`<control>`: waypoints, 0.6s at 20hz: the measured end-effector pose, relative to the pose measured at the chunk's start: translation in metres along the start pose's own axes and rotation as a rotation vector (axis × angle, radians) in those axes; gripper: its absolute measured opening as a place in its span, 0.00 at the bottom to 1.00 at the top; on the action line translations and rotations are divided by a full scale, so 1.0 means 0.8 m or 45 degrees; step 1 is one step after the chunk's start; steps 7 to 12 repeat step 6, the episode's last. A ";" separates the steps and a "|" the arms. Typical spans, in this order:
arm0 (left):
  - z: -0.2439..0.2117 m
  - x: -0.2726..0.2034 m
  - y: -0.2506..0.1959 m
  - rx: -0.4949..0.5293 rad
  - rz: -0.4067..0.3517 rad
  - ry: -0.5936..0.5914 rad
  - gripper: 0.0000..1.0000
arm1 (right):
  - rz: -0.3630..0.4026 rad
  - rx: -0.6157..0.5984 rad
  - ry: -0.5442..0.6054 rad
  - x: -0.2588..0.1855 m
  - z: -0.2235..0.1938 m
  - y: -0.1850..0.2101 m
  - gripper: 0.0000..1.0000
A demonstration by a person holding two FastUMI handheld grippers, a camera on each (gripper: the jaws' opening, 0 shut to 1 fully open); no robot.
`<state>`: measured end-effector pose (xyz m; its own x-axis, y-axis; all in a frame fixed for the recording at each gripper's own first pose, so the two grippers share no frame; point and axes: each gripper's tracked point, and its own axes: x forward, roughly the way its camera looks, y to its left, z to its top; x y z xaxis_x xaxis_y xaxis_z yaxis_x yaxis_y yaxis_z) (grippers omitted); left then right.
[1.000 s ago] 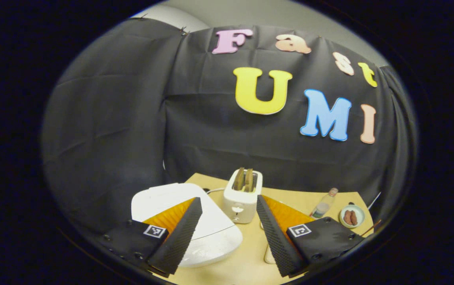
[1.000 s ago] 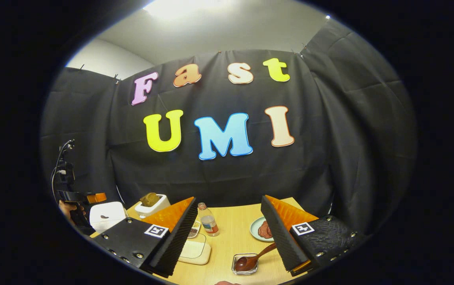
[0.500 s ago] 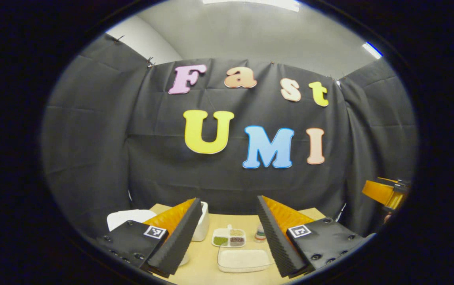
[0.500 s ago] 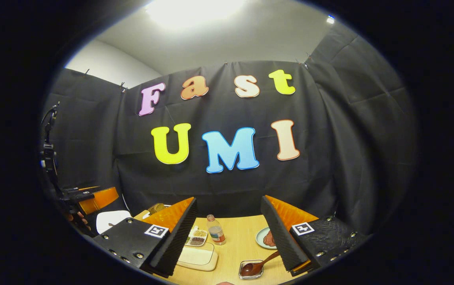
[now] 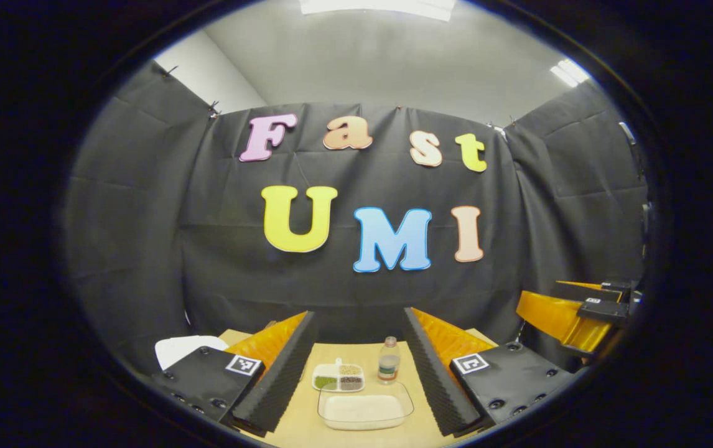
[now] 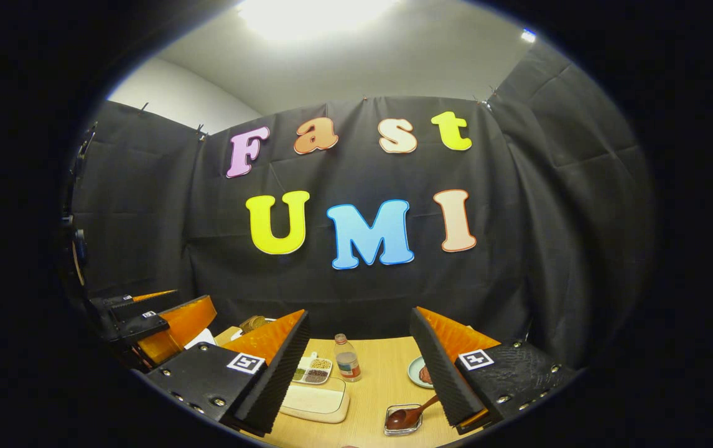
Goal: Close the left gripper, press the button to open the rice cooker; take a wooden spoon from the chopstick holder with the right hand, scoop a spoonful of rice and pour it into the rice cooker, then put the wooden spoon back into the chopstick holder.
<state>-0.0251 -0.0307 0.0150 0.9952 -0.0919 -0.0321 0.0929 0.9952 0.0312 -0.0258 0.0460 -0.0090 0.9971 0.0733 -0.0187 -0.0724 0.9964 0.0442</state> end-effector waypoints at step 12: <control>-0.013 0.009 0.023 -0.007 -0.024 0.029 0.96 | -0.064 0.004 0.014 0.001 -0.006 0.010 0.97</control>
